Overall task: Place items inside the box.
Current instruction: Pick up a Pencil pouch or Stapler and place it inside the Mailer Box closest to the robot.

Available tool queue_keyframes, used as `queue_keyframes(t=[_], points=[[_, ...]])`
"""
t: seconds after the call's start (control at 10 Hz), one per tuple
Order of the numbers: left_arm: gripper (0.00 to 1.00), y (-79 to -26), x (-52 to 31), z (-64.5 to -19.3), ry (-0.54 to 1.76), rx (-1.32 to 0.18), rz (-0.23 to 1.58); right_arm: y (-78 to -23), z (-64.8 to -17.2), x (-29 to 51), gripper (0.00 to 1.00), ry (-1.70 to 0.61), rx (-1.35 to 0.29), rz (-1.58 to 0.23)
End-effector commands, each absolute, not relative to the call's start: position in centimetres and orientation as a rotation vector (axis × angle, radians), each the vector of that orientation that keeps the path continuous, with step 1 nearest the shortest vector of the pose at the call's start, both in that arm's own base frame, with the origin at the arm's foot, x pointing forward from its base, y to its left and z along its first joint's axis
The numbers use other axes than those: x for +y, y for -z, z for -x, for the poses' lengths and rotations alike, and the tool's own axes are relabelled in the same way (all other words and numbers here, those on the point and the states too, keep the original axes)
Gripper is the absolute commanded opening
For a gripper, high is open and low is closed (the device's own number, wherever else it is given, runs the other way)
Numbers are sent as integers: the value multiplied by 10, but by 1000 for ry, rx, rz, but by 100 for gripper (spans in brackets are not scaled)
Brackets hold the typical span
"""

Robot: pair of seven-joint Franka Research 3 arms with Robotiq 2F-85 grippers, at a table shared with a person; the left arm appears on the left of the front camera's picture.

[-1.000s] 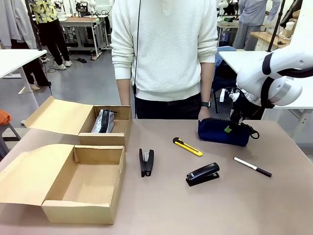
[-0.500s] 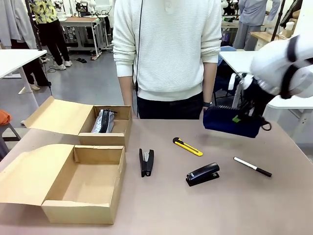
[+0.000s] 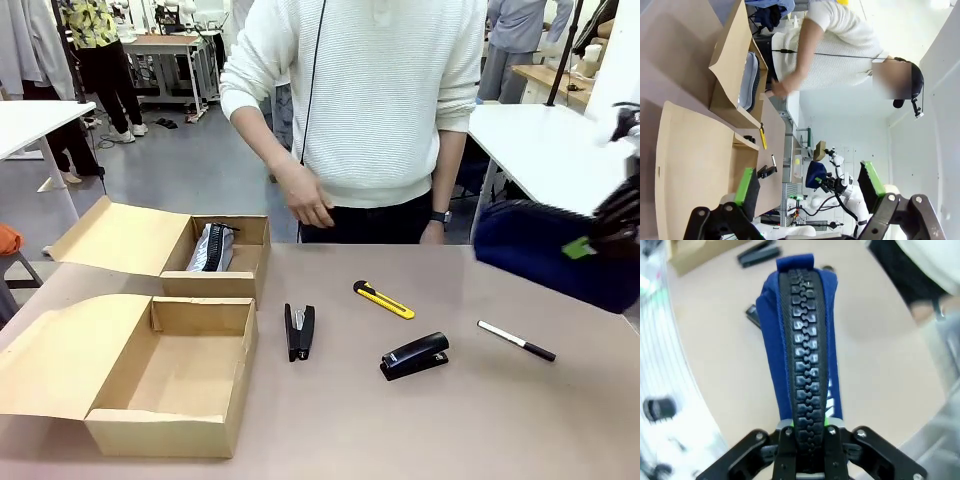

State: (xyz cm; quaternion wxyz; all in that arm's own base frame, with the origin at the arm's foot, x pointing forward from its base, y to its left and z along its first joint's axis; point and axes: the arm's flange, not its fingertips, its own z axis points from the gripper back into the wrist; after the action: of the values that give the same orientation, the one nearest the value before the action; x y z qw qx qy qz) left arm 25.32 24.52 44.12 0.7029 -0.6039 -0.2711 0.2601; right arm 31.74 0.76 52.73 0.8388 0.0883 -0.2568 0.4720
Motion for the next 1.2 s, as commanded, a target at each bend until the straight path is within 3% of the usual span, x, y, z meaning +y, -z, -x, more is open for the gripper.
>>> queue_keyframes(t=[0.0, 0.2, 0.3, 0.4, 0.6, 0.7, 0.8, 1.1], points=[[100, -442, 244, -252, -557, -619, 1350, -520, -323, 28, 0, -1104, -548, -200], [100, -442, 244, -252, -557, -619, 1350, -520, -323, 28, 0, -1104, -548, -200], [100, -442, 244, -252, -557, -619, 1350, -525, -318, 13, 8, -1042, -534, -191], [100, -442, 244, -252, -557, -619, 1350, -510, -348, 35, 8, -958, -531, -323], [100, -442, 244, -252, -557, -619, 1350, -491, -372, 107, 8, -502, -421, -274], [100, -442, 244, -252, -557, -619, 1350, -492, -369, 115, 8, -354, -470, -197], [100, -442, 244, -252, -557, -619, 1350, -501, -358, 86, 8, -323, -532, -88], [100, -442, 244, -252, -557, -619, 1350, -542, -284, -25, 8, -14, -593, -311]])
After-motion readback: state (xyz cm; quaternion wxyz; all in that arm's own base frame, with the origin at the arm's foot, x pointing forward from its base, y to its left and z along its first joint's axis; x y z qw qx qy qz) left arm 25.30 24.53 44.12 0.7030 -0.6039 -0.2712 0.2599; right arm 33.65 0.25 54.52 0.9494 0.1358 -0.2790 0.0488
